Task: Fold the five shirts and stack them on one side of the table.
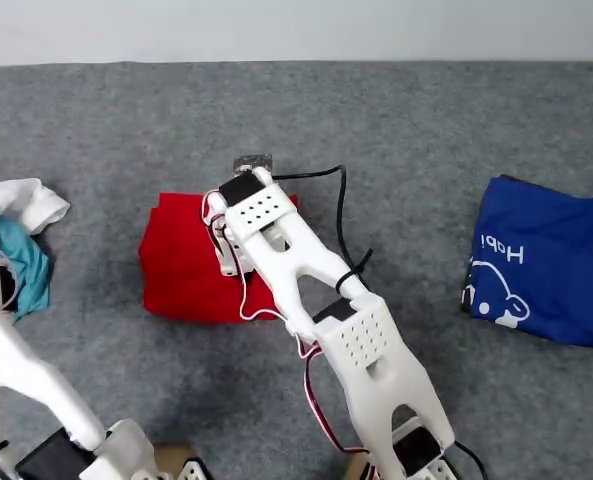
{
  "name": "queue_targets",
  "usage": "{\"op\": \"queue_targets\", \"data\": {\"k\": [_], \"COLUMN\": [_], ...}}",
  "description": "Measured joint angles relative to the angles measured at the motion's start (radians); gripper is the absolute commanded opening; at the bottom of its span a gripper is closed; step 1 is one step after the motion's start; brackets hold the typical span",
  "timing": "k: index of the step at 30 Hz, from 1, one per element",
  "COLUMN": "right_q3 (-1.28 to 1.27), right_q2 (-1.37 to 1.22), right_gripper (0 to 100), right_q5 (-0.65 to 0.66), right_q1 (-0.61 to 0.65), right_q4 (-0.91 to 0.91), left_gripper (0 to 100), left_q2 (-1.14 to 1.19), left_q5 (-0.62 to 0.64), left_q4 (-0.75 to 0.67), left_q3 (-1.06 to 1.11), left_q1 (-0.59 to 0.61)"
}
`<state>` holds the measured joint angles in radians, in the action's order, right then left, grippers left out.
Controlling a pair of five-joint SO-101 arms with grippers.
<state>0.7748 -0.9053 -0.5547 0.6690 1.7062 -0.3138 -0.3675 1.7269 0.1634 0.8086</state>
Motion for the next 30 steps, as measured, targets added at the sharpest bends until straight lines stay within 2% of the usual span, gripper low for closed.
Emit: {"op": "queue_targets", "data": {"k": [4,12,17,26,30], "right_q3": [0.035,0.035,0.035,0.035,0.035], "right_q2": [-0.005,0.077,0.124,0.124,0.124], "right_gripper": [0.9,0.9,0.9,0.9,0.9], "right_q5": [0.094,0.384,0.66,1.275,1.45], "right_q1": [-0.057,-0.295,-0.414,-0.618,-0.674], "right_q4": [0.046,0.048,0.048,0.008,-0.087], "left_gripper": [0,0,0,0,0], "left_q2": [0.0,0.0,0.0,0.0,0.0], "left_q5": [0.0,0.0,0.0,0.0,0.0], "left_q4": [0.0,0.0,0.0,0.0,0.0], "left_q3": [0.0,0.0,0.0,0.041,0.078], "left_q1": [0.0,0.0,0.0,0.0,-0.015]}}
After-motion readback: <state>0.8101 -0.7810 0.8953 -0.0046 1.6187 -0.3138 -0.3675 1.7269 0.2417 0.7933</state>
